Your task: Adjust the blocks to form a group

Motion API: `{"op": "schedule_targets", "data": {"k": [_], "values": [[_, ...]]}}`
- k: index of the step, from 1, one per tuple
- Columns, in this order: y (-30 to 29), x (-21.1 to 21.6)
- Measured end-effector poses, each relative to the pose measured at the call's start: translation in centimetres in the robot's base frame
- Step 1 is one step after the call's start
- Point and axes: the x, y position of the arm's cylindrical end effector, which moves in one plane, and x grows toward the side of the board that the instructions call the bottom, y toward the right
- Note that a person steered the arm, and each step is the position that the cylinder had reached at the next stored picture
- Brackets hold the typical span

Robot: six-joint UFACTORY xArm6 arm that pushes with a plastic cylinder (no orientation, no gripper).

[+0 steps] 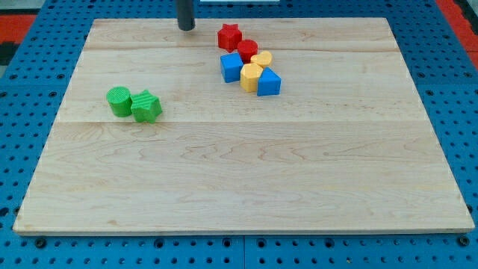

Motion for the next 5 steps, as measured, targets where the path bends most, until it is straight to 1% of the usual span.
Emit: {"op": "schedule_targets", "data": {"k": [1, 3, 4, 5], "values": [[1.0, 0.9], [10.3, 3.7], [12.9, 4.9], [15.8, 3.7]]}}
